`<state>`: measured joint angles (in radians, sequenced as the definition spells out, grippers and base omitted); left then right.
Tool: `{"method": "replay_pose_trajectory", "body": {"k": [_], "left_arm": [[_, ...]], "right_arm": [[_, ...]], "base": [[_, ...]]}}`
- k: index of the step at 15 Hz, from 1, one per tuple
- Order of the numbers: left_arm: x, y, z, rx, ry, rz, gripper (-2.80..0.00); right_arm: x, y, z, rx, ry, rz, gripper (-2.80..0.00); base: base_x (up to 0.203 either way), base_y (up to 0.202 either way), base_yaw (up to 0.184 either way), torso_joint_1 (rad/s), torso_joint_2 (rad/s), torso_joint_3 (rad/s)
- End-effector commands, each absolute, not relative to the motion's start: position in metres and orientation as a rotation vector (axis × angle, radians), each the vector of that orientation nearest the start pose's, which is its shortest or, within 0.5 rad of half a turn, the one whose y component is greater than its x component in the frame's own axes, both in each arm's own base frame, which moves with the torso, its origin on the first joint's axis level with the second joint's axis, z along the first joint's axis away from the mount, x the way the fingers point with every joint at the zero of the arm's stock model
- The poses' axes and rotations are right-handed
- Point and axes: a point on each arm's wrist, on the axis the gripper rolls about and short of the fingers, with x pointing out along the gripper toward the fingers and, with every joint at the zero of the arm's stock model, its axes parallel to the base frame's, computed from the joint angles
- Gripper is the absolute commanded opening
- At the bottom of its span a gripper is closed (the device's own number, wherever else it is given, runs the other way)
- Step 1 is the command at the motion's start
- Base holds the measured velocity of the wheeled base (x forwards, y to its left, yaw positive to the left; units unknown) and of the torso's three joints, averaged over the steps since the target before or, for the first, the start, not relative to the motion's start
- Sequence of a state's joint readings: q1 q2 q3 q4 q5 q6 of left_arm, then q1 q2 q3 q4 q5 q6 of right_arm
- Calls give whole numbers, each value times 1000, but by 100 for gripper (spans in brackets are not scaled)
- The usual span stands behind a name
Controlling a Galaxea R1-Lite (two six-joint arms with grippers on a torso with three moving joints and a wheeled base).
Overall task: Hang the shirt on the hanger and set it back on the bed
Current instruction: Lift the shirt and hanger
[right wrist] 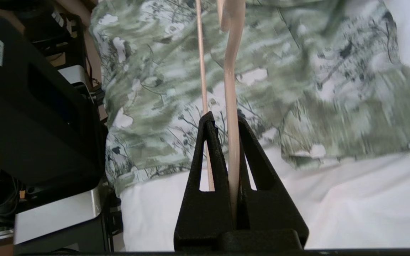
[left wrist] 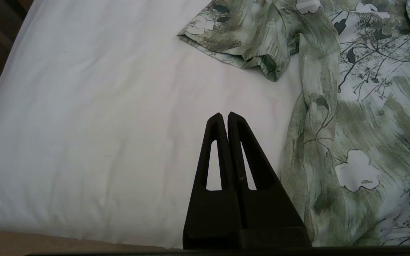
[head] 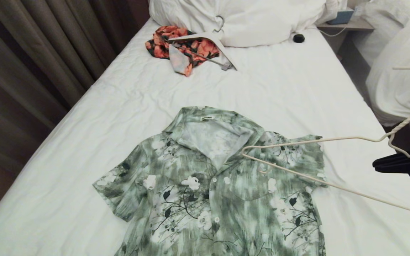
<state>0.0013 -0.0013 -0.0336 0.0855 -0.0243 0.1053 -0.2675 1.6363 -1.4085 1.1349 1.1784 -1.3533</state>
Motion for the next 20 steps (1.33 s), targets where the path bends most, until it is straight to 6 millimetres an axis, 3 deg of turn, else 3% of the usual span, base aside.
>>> {"method": "replay_pose_trajectory", "body": {"k": [1, 4, 10, 18, 20], "left_arm": [[-26, -1, 76, 105, 51, -26, -280], [-26, -1, 76, 105, 51, -26, -280], [-26, -1, 76, 109, 52, -26, -280], [-26, -1, 76, 71, 50, -28, -280], [-29, -1, 96, 55, 6, -58, -280]], "right_arm": [[220, -37, 251, -247, 307, 1212, -280], [205, -34, 260, -130, 256, 1221, -280], [214, -28, 262, -160, 187, 1258, -280], [208, -26, 271, -149, 102, 1280, -280], [207, -26, 273, -152, 99, 1280, -280]], "base": [[0, 0, 0, 0, 0, 0], [0, 0, 0, 0, 0, 0], [0, 0, 0, 0, 0, 0], [0, 0, 0, 0, 0, 0], [0, 0, 0, 0, 0, 0]]}}
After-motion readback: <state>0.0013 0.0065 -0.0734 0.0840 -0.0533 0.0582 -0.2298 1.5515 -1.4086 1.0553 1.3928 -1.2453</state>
